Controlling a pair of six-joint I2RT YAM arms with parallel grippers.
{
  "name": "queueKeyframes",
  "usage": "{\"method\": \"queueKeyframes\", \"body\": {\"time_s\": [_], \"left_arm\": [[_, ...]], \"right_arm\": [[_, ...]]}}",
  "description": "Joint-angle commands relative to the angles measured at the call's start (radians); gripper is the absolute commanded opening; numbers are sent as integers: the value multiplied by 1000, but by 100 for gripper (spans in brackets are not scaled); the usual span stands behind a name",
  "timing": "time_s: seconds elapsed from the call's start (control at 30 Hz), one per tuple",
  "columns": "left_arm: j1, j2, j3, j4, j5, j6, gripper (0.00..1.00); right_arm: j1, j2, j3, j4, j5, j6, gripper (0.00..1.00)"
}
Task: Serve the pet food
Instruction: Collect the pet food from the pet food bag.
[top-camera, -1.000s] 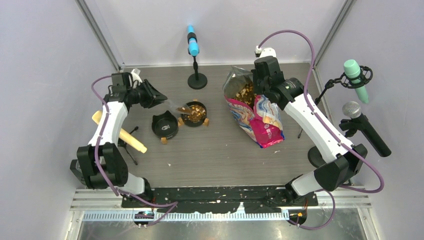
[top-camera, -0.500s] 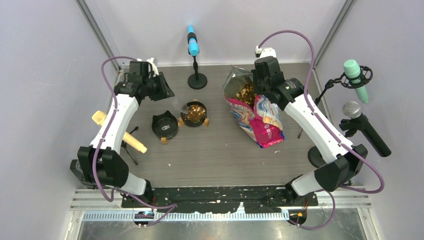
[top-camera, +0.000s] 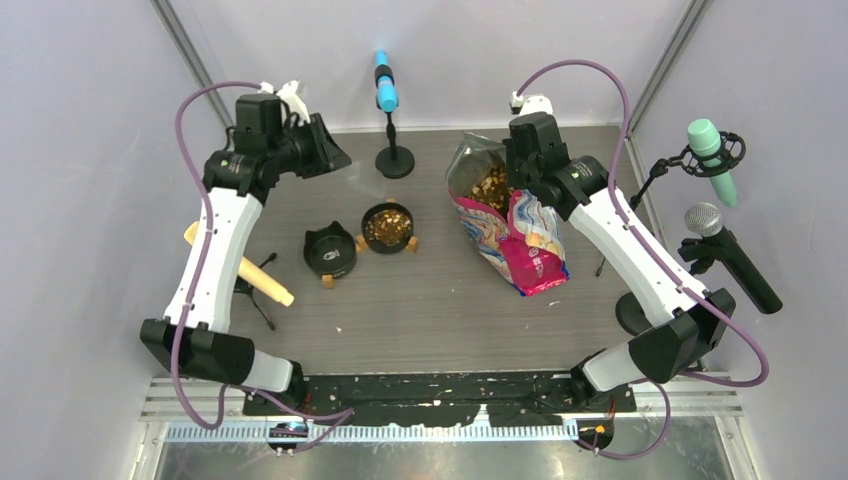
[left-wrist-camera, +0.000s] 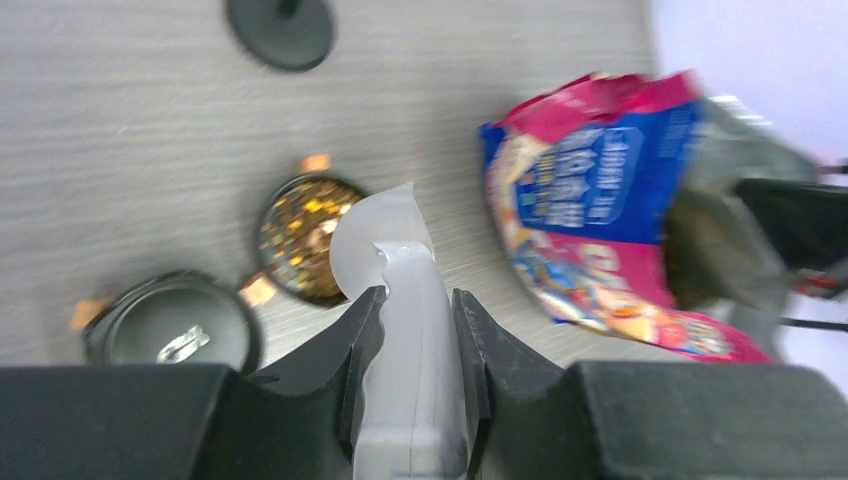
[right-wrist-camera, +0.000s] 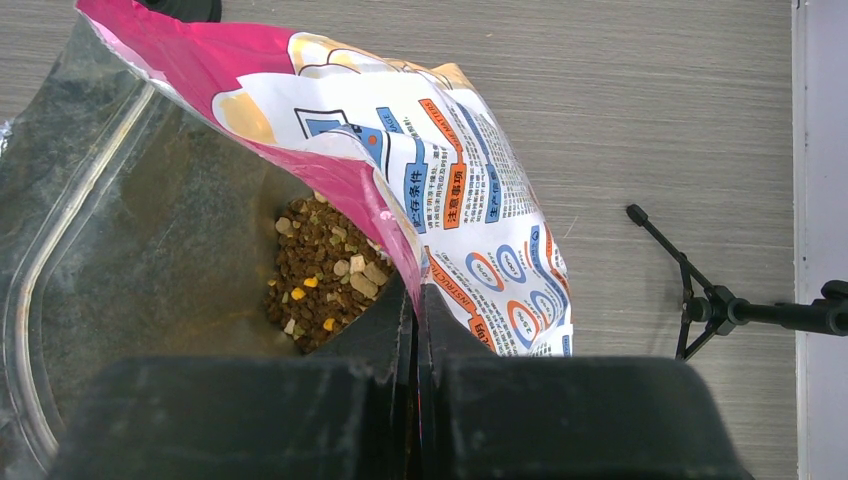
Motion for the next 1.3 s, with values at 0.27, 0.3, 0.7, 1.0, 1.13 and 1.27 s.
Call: {"method": "queueKeyframes", "body": {"time_s": [0.27, 0.3, 0.7, 1.0, 1.13, 1.27], "left_arm": [[-138, -62, 117, 389, 351, -196, 0], [-157, -50, 118, 410, 353, -202, 0], [-319, 105, 235, 249, 230, -90, 0], [-463, 311, 346, 181, 88, 10, 0], [-517, 339, 311, 249, 3, 77, 0], [-538, 378, 295, 275, -30, 77, 0]], "right_arm": [[-2, -59, 52, 4, -26, 1, 5], [-2, -61, 53, 1, -28, -1, 5], [-3, -57, 102, -59, -24, 14, 5], [-2, -62, 73, -40, -44, 18, 5], [-2, -66, 68, -37, -45, 32, 5], [-4, -68, 69, -34, -38, 38, 5]]}}
